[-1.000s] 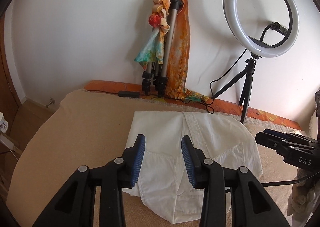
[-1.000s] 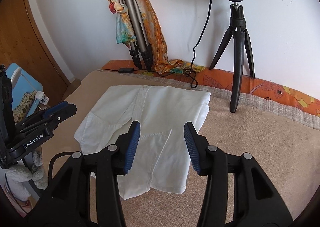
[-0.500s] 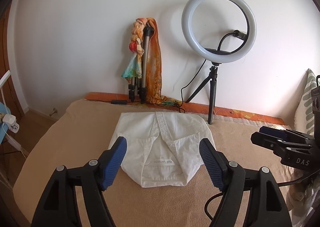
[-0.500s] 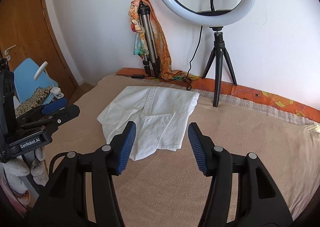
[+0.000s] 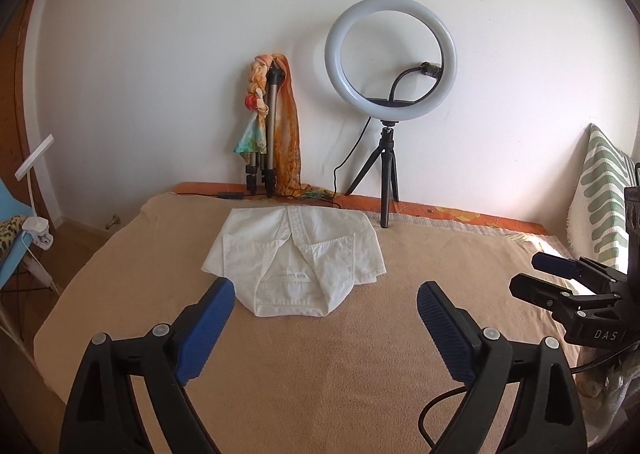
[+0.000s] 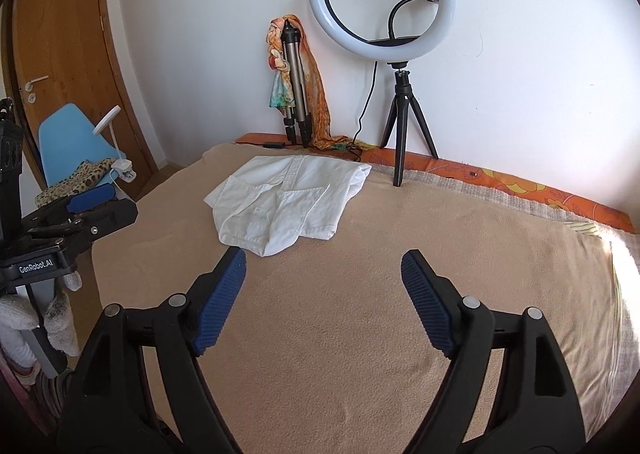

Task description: Fold small clothes

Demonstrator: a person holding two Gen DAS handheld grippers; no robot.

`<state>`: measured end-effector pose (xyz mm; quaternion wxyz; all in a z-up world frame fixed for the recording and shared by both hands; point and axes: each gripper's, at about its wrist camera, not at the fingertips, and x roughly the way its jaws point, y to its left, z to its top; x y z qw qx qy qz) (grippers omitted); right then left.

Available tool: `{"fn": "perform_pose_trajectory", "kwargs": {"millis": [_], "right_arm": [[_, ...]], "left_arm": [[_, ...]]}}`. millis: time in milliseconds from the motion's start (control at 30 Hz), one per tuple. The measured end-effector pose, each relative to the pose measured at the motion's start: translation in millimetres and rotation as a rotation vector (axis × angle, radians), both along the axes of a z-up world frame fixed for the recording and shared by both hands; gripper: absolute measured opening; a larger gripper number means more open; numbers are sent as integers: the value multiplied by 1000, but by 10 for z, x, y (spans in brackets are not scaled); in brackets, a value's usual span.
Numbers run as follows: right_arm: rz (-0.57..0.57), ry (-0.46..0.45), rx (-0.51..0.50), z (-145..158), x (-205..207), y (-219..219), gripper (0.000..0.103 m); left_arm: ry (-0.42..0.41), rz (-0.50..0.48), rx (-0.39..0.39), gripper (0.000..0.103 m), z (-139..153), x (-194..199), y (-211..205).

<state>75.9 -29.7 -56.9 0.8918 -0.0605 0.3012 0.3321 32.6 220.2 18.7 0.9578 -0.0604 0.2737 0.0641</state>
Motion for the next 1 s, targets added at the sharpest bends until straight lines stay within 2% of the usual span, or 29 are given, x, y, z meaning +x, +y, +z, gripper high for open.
{"fn": "perform_pose_trajectory", "kwargs": {"millis": [67, 233, 700, 1000], "right_arm": [[-3, -11, -3, -21, -68, -49, 88], [-3, -19, 9, -78, -187, -128, 99], [-13, -43, -36, -238, -336, -196, 102], [-10, -53, -46, -229, -376, -222, 103]], "left_arm": [[-8, 14, 2, 102, -1, -72, -49], [-19, 61, 80, 103, -25, -212, -195], [20, 101, 65, 103, -183, -285, -179], [12, 88, 107, 103, -192, -302, -273]]}}
